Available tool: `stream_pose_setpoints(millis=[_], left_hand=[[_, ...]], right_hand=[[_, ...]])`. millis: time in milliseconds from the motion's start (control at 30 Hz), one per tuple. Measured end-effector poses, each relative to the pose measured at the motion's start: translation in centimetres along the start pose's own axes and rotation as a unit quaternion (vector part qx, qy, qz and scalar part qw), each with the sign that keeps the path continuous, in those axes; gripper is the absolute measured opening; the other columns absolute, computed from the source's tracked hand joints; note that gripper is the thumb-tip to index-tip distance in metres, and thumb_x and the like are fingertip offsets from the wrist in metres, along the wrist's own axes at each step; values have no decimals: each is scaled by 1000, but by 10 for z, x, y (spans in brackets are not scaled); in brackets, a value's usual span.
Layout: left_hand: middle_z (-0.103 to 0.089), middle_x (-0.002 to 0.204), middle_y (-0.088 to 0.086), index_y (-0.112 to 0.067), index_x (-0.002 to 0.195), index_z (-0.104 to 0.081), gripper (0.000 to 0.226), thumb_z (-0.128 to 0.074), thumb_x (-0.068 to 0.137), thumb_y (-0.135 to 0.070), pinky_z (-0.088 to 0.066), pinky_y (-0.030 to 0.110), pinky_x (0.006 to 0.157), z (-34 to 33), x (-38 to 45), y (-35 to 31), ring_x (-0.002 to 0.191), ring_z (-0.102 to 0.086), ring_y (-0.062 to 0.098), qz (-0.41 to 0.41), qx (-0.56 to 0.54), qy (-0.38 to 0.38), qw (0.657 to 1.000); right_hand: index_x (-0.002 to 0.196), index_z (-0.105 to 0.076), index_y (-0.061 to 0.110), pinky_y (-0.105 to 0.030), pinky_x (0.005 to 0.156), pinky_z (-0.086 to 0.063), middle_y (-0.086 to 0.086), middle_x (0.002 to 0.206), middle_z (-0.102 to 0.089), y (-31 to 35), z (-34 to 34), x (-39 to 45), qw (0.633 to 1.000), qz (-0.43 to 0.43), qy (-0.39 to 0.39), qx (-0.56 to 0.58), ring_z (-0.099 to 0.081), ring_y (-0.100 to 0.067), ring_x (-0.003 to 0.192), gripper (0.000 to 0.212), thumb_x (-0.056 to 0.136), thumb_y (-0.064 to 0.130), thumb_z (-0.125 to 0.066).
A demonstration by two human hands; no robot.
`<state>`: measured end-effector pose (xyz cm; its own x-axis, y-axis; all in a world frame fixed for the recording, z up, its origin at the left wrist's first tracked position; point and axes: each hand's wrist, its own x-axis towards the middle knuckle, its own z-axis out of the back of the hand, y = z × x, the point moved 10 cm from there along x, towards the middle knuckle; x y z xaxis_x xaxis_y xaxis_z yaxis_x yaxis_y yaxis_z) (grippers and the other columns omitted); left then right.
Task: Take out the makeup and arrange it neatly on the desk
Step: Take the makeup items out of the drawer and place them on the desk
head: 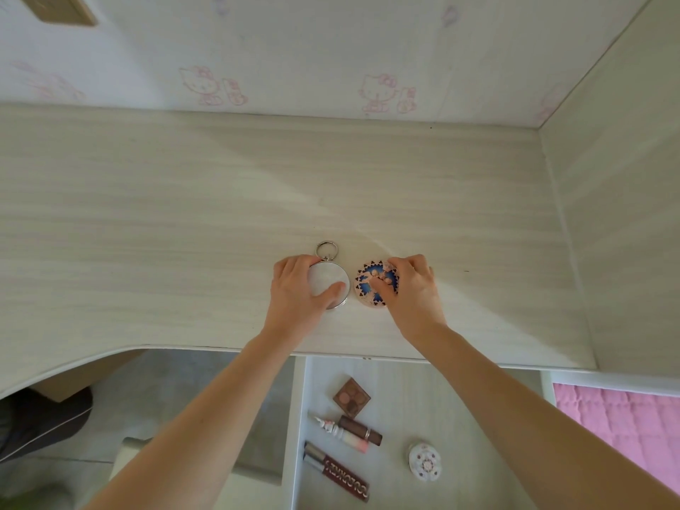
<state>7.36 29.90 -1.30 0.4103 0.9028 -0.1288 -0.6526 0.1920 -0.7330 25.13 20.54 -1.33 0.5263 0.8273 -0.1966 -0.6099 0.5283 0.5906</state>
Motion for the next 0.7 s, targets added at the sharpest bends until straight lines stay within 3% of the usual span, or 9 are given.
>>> stream_pose_setpoints(millis=[67, 167, 267, 433, 700], left_hand=[[-54, 119, -6, -16, 120, -56, 66, -57, 68, -58, -36, 27, 97, 0, -2, -2, 118, -36, 15, -9, 5, -11, 1000], [-48, 136, 1, -12, 134, -48, 58, -65, 85, -37, -36, 35, 106, 2, -11, -9, 126, -34, 19, -49, 31, -43, 997], [-40, 148, 4, -9, 142, -41, 53, -57, 94, -27, -30, 36, 114, -3, -28, -19, 139, -29, 23, -137, 93, -48, 985], [-28, 157, 1, -14, 149, -31, 51, -39, 101, -30, -24, 37, 118, -23, -44, -21, 148, -13, 20, -214, 146, -5, 966], [-37, 152, 9, -9, 143, -43, 46, -38, 102, -29, -32, 42, 114, -28, -13, -21, 145, -23, 31, -210, 174, -44, 961]], right_hand=[[129, -52, 12, -35, 87, -46, -7, 120, -49, 6, 5, -4, 998, 27, -33, -36, -45, -28, 107, 46, 91, 36, -60], [129, -52, 7, -41, 81, -52, -11, 122, -54, 24, 12, -22, 982, 128, -107, -88, -52, -33, 106, 46, 89, 28, -62], [134, -49, 9, -41, 96, -49, -11, 136, -49, 29, 0, -42, 968, 188, -99, -136, -46, -32, 126, 48, 89, 21, -60], [139, -47, 13, -40, 108, -39, -13, 149, -38, 19, -15, -53, 967, 202, -79, -135, -34, -31, 138, 53, 88, 12, -61], [131, -54, 13, -47, 103, -43, -12, 144, -45, 23, -15, -26, 965, 205, -101, -130, -39, -31, 135, 41, 91, 12, -61]])
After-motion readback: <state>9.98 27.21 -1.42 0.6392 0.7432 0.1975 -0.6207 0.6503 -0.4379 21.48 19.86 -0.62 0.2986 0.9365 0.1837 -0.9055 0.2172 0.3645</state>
